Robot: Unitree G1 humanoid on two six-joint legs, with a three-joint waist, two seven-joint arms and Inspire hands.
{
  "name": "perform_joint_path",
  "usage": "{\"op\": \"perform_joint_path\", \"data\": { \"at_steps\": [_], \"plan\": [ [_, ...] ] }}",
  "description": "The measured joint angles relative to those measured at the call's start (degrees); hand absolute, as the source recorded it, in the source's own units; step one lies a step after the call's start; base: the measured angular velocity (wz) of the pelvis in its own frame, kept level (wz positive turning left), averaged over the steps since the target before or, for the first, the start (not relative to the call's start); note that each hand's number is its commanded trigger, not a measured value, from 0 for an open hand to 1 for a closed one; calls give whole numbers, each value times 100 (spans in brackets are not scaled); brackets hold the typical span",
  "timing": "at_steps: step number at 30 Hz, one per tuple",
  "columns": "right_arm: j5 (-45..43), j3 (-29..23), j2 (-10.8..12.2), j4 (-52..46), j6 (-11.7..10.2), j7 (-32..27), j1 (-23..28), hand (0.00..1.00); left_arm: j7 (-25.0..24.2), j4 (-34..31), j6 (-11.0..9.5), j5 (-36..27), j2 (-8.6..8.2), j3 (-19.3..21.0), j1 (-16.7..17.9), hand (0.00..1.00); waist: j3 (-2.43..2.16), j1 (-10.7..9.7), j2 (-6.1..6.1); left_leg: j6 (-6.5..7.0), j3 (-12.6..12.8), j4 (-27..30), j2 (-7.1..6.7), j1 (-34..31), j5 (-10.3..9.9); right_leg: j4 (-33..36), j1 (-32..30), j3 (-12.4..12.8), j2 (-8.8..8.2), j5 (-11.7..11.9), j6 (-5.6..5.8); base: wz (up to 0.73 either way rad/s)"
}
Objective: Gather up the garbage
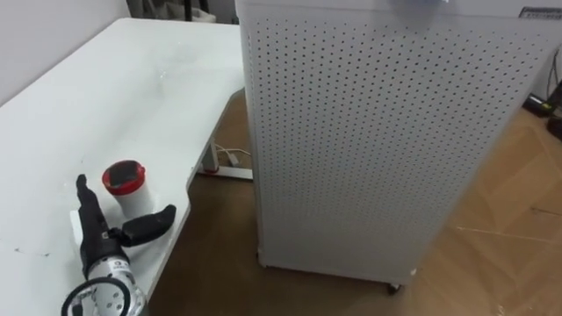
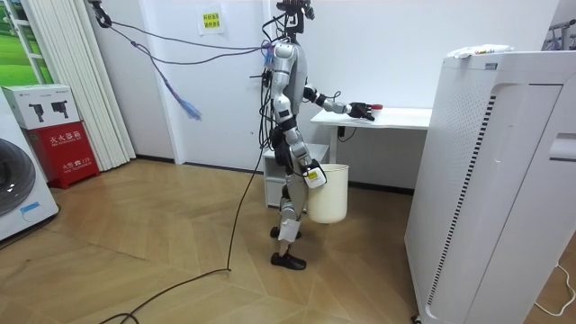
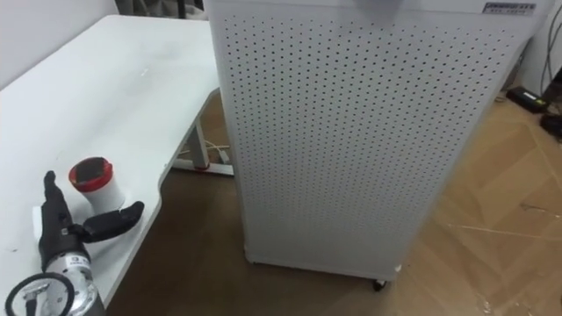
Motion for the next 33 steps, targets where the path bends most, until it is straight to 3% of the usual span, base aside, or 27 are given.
{"op": "perform_joint_path", "data": {
  "at_steps": [4, 9, 10, 12, 13, 14, 15, 18, 19, 23, 29, 33],
  "plan": [
    [86, 62, 44, 41, -23, -35, -36, 100, -1, 171, -123, -5, 13, 133, -139, 0, 38, -31, -64, 0, 24, 1, 7, -7, 0, 4, -11, 56, 13, 1, -1, -3],
    [223, 232, 88, 64, -47, -199, -128, 100, -27, 332, -206, -8, 84, 136, -331, 0, 47, -28, -123, -3, 38, 139, 22, -223, -3, 77, -165, 71, 21, 13, -17, 1],
    [223, 232, 95, 64, -47, -234, -145, 100, -53, 332, -206, -7, 110, 136, -368, 5, 45, -35, -127, -4, 52, 189, 28, -292, -3, 88, -229, 67, 22, 17, -24, 4],
    [253, 287, 101, 65, -47, -299, -155, 100, -77, 332, -211, -5, 164, 136, -402, 31, 52, -37, -139, -4, 81, 232, 44, -379, -3, 110, -319, 67, 23, 39, -41, -2],
    [258, 317, 104, 65, -47, -330, -168, 100, -75, 333, -212, -4, 176, 136, -412, 63, 57, -47, -145, -4, 86, 250, 48, -399, -3, 110, -334, 67, 24, 48, -45, -4],
    [278, 362, 105, 63, -47, -371, -191, 100, -46, 339, -215, -5, 195, 137, -436, 86, 66, -67, -159, -4, 101, 293, 55, -442, -3, 120, -364, 74, 27, 56, -49, -5],
    [319, 403, 104, 61, -48, -389, -220, 100, 7, 373, -233, -5, 224, 141, -479, 100, 72, -70, -179, -5, 136, 327, 59, -500, -4, 167, -432, 88, 28, 57, -51, 0],
    [481, 446, 104, 35, -46, -397, -245, 100, 113, 560, -344, -76, 331, 340, -639, 100, 87, -146, -190, -7, 132, 439, 74, -698, -6, 177, -554, 56, 26, 88, -50, 10],
    [577, 463, 101, 36, -42, -395, -287, 100, 111, 569, -327, -211, 437, 337, -657, 100, 87, -150, -192, -8, 145, 448, 79, -744, -6, 181, -606, 59, 32, 111, -49, 6],
    [690, 504, 99, 36, -40, -396, -287, 100, 120, 743, -325, -496, 599, 400, -745, 100, 94, -191, -189, 12, 144, 524, 79, -826, -37, 176, -632, 48, 29, 142, -31, 0],
    [738, 589, 99, 38, -42, -392, -287, 100, 180, 829, -389, -787, 648, 520, -850, 100, 107, -216, -172, 45, 162, 566, 73, -897, -66, 170, -700, 34, 15, 176, -9, -1],
    [852, 643, 96, 49, -43, -385, -341, 100, 175, 845, -420, -907, 679, 510, -851, 100, 161, -271, -108, 45, 153, 514, 74, -903, -66, 161, -696, -25, 9, 176, -9, 1]
  ]
}}
